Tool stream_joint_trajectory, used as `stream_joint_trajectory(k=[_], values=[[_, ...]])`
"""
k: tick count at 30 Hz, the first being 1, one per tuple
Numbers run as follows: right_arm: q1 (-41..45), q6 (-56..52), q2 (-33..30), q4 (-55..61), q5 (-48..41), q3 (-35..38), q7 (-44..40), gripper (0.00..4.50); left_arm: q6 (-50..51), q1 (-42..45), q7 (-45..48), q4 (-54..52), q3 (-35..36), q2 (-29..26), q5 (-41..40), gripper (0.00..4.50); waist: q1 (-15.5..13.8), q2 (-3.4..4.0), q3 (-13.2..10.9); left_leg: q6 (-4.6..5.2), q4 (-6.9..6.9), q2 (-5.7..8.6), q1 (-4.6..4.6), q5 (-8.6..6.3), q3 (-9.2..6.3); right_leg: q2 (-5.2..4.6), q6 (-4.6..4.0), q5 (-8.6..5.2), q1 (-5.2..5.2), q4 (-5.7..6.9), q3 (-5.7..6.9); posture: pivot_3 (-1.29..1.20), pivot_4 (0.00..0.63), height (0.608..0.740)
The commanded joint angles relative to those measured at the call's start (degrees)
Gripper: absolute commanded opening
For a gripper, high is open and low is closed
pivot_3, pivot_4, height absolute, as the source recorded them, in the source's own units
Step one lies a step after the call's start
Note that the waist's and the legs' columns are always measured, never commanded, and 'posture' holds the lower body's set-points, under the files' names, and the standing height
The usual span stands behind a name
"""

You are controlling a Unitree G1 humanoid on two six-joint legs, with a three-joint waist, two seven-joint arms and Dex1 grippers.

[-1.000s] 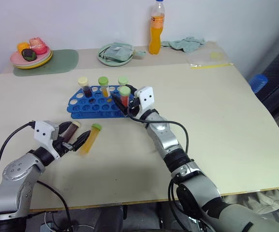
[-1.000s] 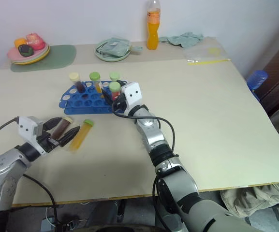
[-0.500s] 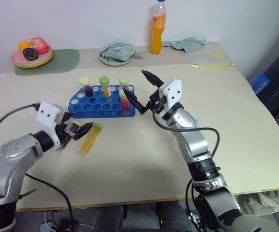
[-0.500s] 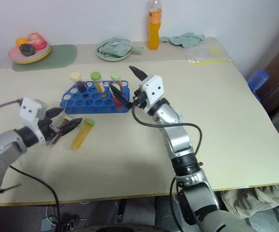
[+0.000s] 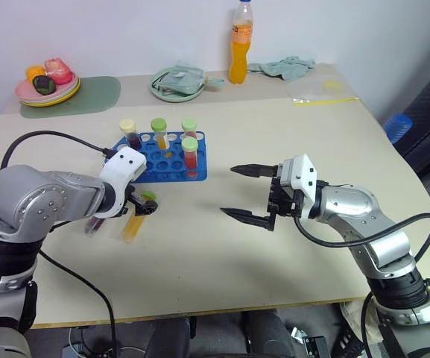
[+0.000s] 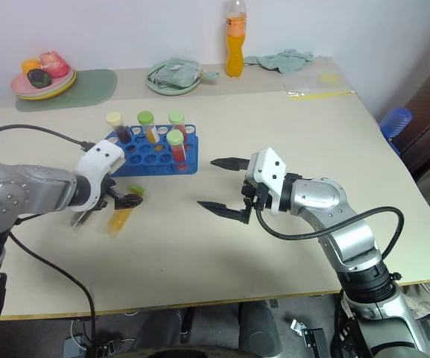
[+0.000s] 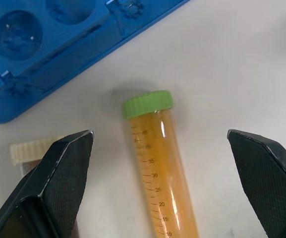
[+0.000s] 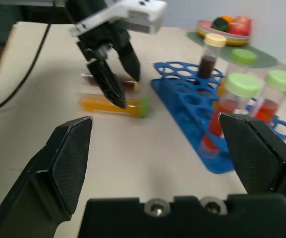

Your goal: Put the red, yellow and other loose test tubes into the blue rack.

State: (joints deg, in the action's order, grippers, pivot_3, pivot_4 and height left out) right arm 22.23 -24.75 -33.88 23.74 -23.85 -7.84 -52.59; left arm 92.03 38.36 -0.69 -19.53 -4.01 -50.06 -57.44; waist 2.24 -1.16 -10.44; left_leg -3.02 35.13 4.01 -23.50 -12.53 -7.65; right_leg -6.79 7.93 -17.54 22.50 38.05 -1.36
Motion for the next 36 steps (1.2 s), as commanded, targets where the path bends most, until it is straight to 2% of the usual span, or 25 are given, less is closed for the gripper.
stream_joint_trajectory(k=[1, 4, 8, 11, 12, 13, 14, 17, 18, 20, 22, 26, 27, 30, 34, 36], values=[[-0.9, -0.5, -1.0, 3.3, -1.0, 0.7, -0.3, 4.48, 0.5, 1.4, -8.2, 2.4, -1.1, 0.3, -6.9, 4.5, -0.2, -0.02, 0.0, 0.0, 0.01, 0.01, 0.0, 0.0, 0.0, 0.0, 0.0, 0.0, 0.0, -0.01, 0.0, 0.0, 0.15, 0.74], [-1.3, -0.6, -1.1, 3.8, -0.7, 0.3, -0.2, 4.48, 0.5, 1.5, -13.5, 4.2, -2.5, 0.7, -13.0, 4.5, -0.5, -0.03, 0.0, 0.0, 0.04, 0.02, -0.01, 0.0, 0.0, -0.02, 0.0, 0.0, -0.01, -0.01, -0.01, 0.0, 0.15, 0.74], [-1.3, -0.4, -0.9, 3.9, -0.3, 0.0, 0.1, 4.48, 0.5, 0.6, -20.4, 6.7, -2.3, 2.9, -17.2, 4.5, -1.0, -0.03, 0.0, 0.0, 0.05, 0.02, -0.03, 0.0, 0.01, -0.02, 0.0, 0.0, 0.01, -0.01, -0.03, 0.0, 0.15, 0.74], [-1.1, -0.1, -0.7, 3.7, 0.0, -0.4, 0.2, 4.5, 0.5, 0.2, -24.3, 7.4, -3.0, 3.5, -18.9, 3.66, -1.3, -0.04, 0.0, -0.01, 0.08, 0.04, -0.03, 0.0, 0.02, -0.02, 0.0, 0.0, 0.0, -0.01, -0.04, 0.0, 0.15, 0.74], [-1.0, 0.0, -0.6, 3.5, 0.1, -0.5, 0.2, 4.5, 0.5, 0.0, -25.1, 7.4, -3.1, 3.5, -19.5, 3.06, -1.3, -0.04, 0.0, -0.01, 0.08, 0.04, -0.03, 0.0, 0.03, -0.03, 0.0, 0.0, 0.0, -0.02, -0.04, 0.0, 0.15, 0.74], [-0.9, 0.1, -0.5, 3.4, 0.2, -0.6, 0.2, 4.5, 0.5, -0.1, -25.9, 7.6, -3.0, 3.5, -20.0, 2.78, -1.3, -0.04, 0.0, -0.01, 0.09, 0.04, -0.03, 0.0, 0.03, -0.03, 0.0, 0.0, 0.0, -0.02, -0.04, 0.0, 0.15, 0.74], [-0.8, 0.1, -0.5, 3.3, 0.3, -0.8, 0.3, 4.5, 0.5, -0.2, -26.6, 7.7, -2.9, 3.7, -20.4, 2.2, -1.3, -0.04, 0.0, -0.01, 0.09, 0.04, -0.03, 0.0, 0.03, -0.03, 0.0, 0.0, 0.0, -0.02, -0.04, 0.0, 0.15, 0.74], [-0.8, 0.4, -0.3, 3.2, 0.7, -1.2, 0.3, 4.5, 0.5, -0.3, -28.4, 7.9, -2.3, 4.0, -21.6, 0.87, -1.3, -0.05, 0.0, -0.01, 0.09, 0.05, -0.03, 0.0, 0.03, -0.03, 0.0, 0.0, 0.0, -0.02, -0.04, 0.0, 0.15, 0.74], [-0.7, 0.5, -0.3, 3.1, 0.7, -1.3, 0.3, 4.5, 0.5, -0.3, -28.9, 7.8, -2.2, 4.0, -21.9, 0.74, -1.3, -0.05, 0.0, -0.01, 0.09, 0.05, -0.03, 0.0, 0.03, -0.03, 0.0, 0.0, 0.0, -0.02, -0.04, 0.0, 0.15, 0.74], [-0.7, 0.5, -0.3, 3.1, 0.8, -1.4, 0.3, 4.5, 0.5, -0.2, -28.9, 7.2, -1.5, 3.1, -23.1, 0.73, -1.3, -0.05, 0.0, -0.01, 0.09, 0.05, -0.03, 0.01, 0.03, -0.03, 0.0, 0.0, 0.0, -0.02, -0.04, 0.0, 0.15, 0.74], [-0.8, 0.4, -0.5, 3.2, 0.9, -1.4, 0.2, 4.5, 0.5, -0.3, -27.7, 6.8, 0.0, -0.4, -24.5, 0.73, -1.2, -0.06, 0.0, -0.01, 0.08, 0.05, -0.03, 0.01, 0.04, -0.03, 0.0, 0.01, 0.01, -0.02, -0.05, 0.0, 0.15, 0.74], [-1.1, 0.4, -0.8, 3.3, 0.8, -1.3, 0.1, 4.5, -7.5, -5.8, -14.4, -5.5, 7.9, -5.7, -18.8, 0.73, -1.2, -0.06, 0.0, -0.02, 0.04, 0.03, -0.07, 0.01, 0.1, -0.02, -0.01, 0.0, 0.1, 0.0, -0.09, 0.0, 0.15, 0.74], [-1.1, 0.4, -0.9, 3.2, 0.8, -1.2, 0.0, 4.5, -13.0, -9.0, -8.9, -8.9, 10.3, -7.4, -15.3, 0.73, -1.1, -0.05, 0.0, -0.03, 0.05, 0.03, -0.08, 0.01, 0.12, -0.02, -0.01, 0.0, 0.09, -0.02, -0.09, 0.0, 0.15, 0.74], [-1.3, 0.5, -0.7, 2.7, 0.7, -1.2, 0.2, 4.5, -37.1, -19.9, 5.2, -16.2, 14.3, -9.7, 3.7, 0.73, -1.3, -0.03, 0.0, -0.07, 0.0, 0.0, -0.07, 0.04, 0.22, -0.04, -0.04, 0.0, 0.09, -0.11, -0.12, 0.0, 0.15, 0.74], [-1.2, 1.1, 1.1, 1.2, 1.4, -1.8, 1.8, 4.5, -55.8, -22.3, 5.1, -11.9, 16.2, 4.5, 13.9, 0.73, -2.4, 0.06, 0.1, -0.01, -0.03, -0.02, -0.04, 0.0, 0.33, -0.04, -0.14, 0.05, -0.18, -0.41, 0.01, 0.0, 0.15, 0.74], [-1.3, 1.3, 2.3, 0.7, 1.9, -2.2, 2.7, 4.5, -63.1, -20.1, 0.2, -9.4, 13.4, 14.3, 20.7, 0.73, -2.9, -0.04, 0.1, 0.02, 0.01, -0.01, -0.05, -0.02, 0.31, -0.04, -0.14, 0.09, -0.23, -0.51, 0.02, 0.0, 0.15, 0.74]])
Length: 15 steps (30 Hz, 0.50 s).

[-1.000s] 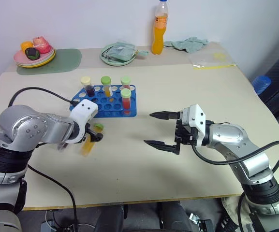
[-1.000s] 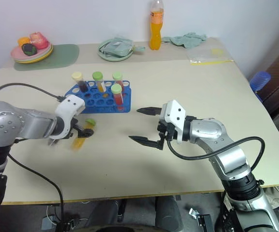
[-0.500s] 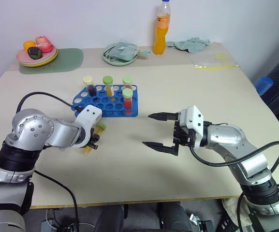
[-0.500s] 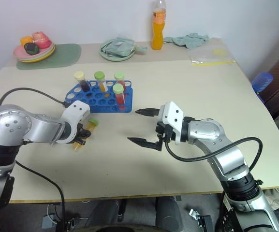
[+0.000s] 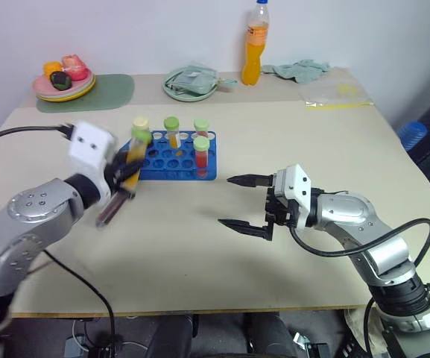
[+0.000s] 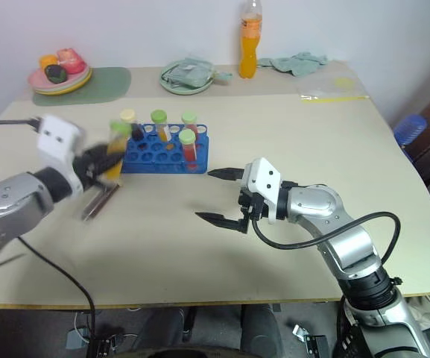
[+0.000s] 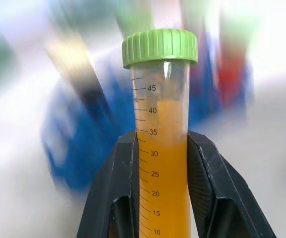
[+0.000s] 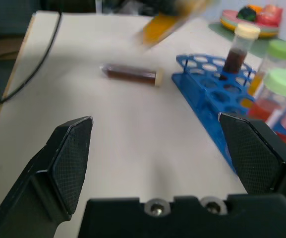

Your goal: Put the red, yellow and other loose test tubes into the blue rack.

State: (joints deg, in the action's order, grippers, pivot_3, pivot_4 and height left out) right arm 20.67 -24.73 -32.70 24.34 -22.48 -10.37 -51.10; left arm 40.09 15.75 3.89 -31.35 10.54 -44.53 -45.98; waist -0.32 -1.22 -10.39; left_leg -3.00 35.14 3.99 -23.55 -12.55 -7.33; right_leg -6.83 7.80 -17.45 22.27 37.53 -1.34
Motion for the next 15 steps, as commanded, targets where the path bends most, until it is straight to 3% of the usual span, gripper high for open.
stream_joint_trajectory(k=[1, 7, 11, 15], values=[[0.1, 1.3, 1.6, -0.1, 0.7, 0.1, 1.5, 4.5, -15.1, 3.2, -6.6, 3.6, -3.4, 12.3, 14.2, 0.73, -0.6, 0.04, 0.0, 0.03, 0.01, 0.03, -0.01, -0.02, -0.03, -0.01, 0.08, 0.07, -0.03, -0.09, 0.0, 0.0, 0.15, 0.74], [-0.2, 1.1, 3.8, 0.0, 1.7, -0.7, 3.5, 4.5, -38.4, 2.4, -6.3, 16.4, -14.8, 25.1, 35.8, 0.73, -0.3, -0.15, 0.1, -0.14, 0.08, 0.08, -0.13, 0.08, 0.03, -0.02, 0.21, 0.17, 0.02, -0.22, 0.01, 0.0, 0.15, 0.74], [-0.4, 0.9, 4.4, 0.2, 2.0, -0.7, 4.3, 4.5, -46.3, 3.9, -6.1, 26.3, -14.5, 31.1, 38.8, 0.73, 0.0, -0.13, 0.1, -0.03, 0.07, 0.04, -0.12, 0.02, 0.05, 0.02, 0.21, 0.18, 0.06, -0.18, 0.01, 0.0, 0.15, 0.74], [-0.8, 0.7, 4.5, 0.8, 2.2, -0.6, 5.0, 4.5, -50.9, 5.4, -5.3, 32.6, -14.1, 33.1, 41.9, 0.73, -0.1, -0.13, 0.1, 0.08, 0.11, 0.06, -0.12, -0.04, 0.03, 0.02, 0.22, 0.18, 0.06, -0.15, 0.02, 0.0, 0.15, 0.74]])
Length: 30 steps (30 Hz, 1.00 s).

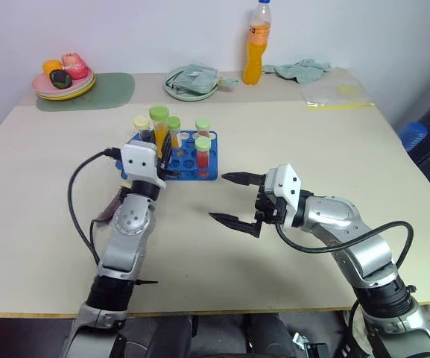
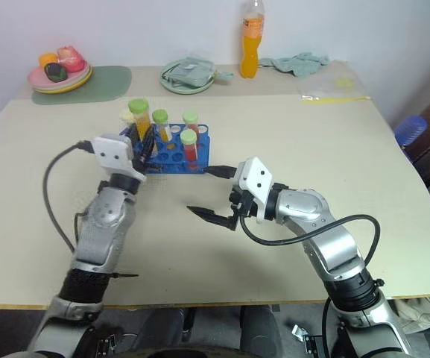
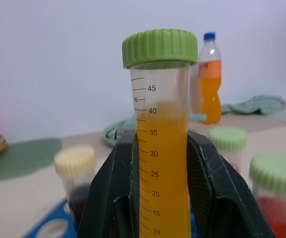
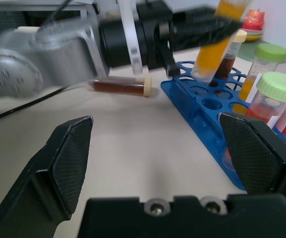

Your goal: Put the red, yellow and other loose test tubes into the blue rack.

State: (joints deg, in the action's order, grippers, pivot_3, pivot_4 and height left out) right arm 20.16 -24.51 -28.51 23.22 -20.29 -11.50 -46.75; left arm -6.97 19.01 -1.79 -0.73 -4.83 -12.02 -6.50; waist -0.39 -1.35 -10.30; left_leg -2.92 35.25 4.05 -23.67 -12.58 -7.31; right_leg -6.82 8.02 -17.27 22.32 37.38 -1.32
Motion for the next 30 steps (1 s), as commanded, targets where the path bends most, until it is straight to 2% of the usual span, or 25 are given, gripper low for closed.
stream_joint_trajectory(k=[1, 30], values=[[-0.4, 0.4, 0.2, 2.1, 0.0, 0.6, 0.9, 4.5, -4.0, 2.5, 0.4, 3.1, 1.2, 0.9, 3.0, 0.73, -0.1, 0.0, 0.0, 0.0, 0.0, 0.0, 0.0, 0.0, 0.0, 0.0, 0.0, 0.0, 0.0, 0.01, 0.0, 0.0, 0.15, 0.74], [-1.6, -1.3, 0.1, 4.4, -0.7, 0.3, 1.8, 4.5, -13.3, 7.6, 6.0, 21.9, 4.7, 6.8, 3.5, 0.73, 0.0, -0.01, 0.0, 0.0, 0.08, 0.02, 0.0, 0.0, -0.08, 0.01, 0.02, 0.01, -0.04, 0.08, 0.06, 0.0, 0.15, 0.74]])
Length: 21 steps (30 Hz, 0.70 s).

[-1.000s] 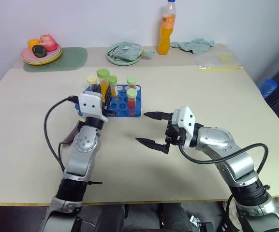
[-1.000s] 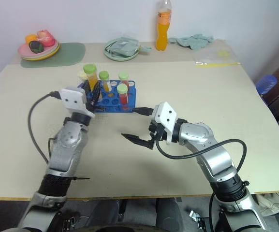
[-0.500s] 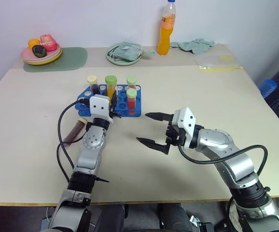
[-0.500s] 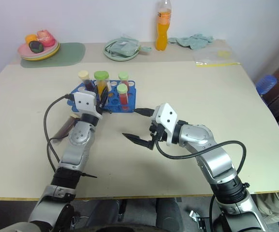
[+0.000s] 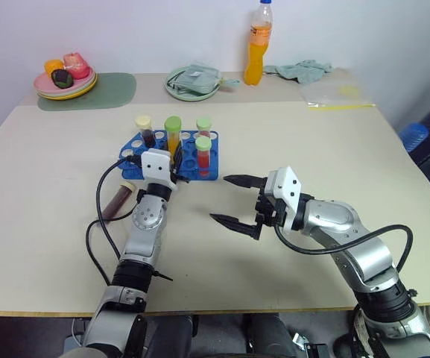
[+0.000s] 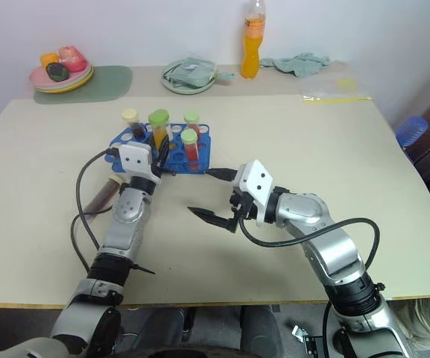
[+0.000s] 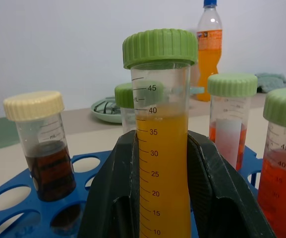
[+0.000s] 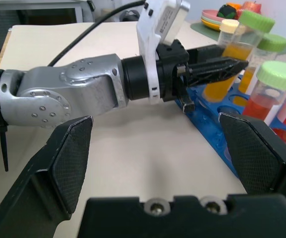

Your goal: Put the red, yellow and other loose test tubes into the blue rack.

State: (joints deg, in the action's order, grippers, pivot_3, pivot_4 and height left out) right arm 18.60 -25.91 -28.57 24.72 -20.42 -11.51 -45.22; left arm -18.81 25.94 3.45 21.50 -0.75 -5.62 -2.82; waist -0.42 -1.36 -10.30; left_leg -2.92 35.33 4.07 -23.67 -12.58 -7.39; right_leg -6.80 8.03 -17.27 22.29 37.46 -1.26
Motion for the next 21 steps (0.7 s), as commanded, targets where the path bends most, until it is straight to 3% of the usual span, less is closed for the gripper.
stream_joint_trajectory(k=[1, 7, 14, 17, 21], values=[[-0.1, 0.0, 0.2, 3.1, -0.6, 0.3, 0.4, 4.5, -1.2, 0.3, 1.4, -0.7, 0.7, 0.6, -0.9, 1.23, 0.0, 0.0, 0.0, 0.0, 0.0, 0.0, 0.0, 0.0, -0.01, 0.0, 0.0, 0.0, 0.0, 0.0, 0.0, 0.0, 0.15, 0.74], [-0.4, -0.4, 0.2, 3.9, -0.8, 0.3, 0.8, 4.5, 0.0, -2.8, 1.1, -7.4, 2.3, 0.5, -1.9, 4.3, 0.2, 0.0, 0.0, 0.0, -0.01, 0.0, 0.0, 0.0, -0.04, 0.0, 0.0, 0.0, 0.02, 0.0, 0.0, 0.0, 0.15, 0.74], [-0.8, -0.9, 0.1, 4.5, -1.1, 0.7, 1.1, 4.5, 11.1, -7.2, 2.8, -27.0, 6.3, -2.6, -8.6, 4.45, 1.0, 0.0, 0.0, 0.0, -0.02, -0.02, 0.0, 0.0, -0.17, 0.01, 0.0, 0.0, 0.03, 0.05, 0.0, 0.0, 0.15, 0.74], [-0.8, -0.8, 0.0, 4.3, -1.3, 0.8, 0.8, 4.5, 25.5, -6.0, 4.1, -38.3, 12.6, -10.5, -17.7, 4.45, 1.4, -0.01, 0.0, -0.01, -0.03, -0.04, 0.0, 0.01, -0.24, 0.04, 0.0, 0.0, 0.05, 0.09, 0.01, 0.0, 0.15, 0.74], [-0.5, -0.5, -0.1, 3.6, -1.4, 0.9, 0.3, 4.5, 50.1, -5.9, 6.1, -43.0, 17.4, -24.1, -25.6, 4.45, 1.5, 0.04, 0.0, -0.01, -0.07, -0.06, 0.04, 0.0, -0.25, 0.08, -0.01, -0.02, 0.06, 0.15, 0.0, 0.0, 0.15, 0.74]])
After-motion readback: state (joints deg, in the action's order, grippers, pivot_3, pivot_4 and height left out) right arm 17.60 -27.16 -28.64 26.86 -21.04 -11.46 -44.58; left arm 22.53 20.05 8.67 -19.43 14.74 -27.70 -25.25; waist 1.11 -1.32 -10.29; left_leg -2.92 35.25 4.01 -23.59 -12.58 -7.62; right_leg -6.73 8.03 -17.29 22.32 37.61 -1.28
